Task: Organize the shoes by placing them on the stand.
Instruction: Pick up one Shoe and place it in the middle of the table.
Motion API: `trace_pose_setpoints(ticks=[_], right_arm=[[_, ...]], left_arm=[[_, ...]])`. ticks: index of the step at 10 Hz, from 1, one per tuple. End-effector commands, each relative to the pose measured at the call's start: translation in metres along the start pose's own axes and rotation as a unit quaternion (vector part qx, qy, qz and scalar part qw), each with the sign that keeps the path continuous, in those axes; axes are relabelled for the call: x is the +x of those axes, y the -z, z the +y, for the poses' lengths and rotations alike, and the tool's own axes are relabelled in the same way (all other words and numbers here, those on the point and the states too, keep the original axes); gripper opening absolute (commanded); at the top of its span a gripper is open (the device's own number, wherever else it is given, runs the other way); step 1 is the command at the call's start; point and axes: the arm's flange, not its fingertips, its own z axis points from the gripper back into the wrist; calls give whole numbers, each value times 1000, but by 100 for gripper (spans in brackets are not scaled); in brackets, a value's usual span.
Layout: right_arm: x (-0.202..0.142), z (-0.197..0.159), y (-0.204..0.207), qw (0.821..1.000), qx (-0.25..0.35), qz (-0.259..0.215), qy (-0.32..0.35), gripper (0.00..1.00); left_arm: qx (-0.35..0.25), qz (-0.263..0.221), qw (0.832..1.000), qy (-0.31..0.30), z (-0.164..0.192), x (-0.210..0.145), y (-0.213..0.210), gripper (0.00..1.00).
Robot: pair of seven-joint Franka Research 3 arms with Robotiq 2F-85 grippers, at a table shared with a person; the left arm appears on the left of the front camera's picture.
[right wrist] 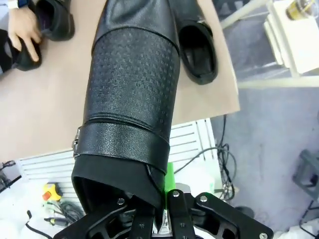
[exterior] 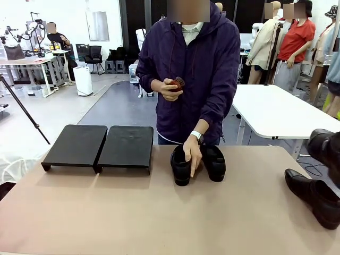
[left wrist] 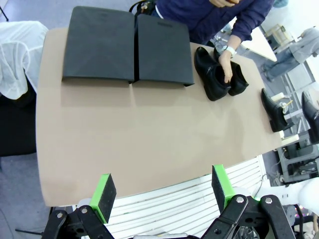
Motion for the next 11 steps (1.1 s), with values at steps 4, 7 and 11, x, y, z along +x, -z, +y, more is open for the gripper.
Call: trace_pose_setpoints(ticks=[4,7,11], right_arm=[[-27,210,2,997,-4,-17,-77,0],[-50,342,25,988,23,13,-155,0],[-89,480,125,991,0,53,-121,0]], left_arm=[[-8,-1,1000,-3,0,2,-1,100],[-8,-1,1000,-3,0,2,-1,100],[-8,-1,1000,-3,0,2,-1,100]])
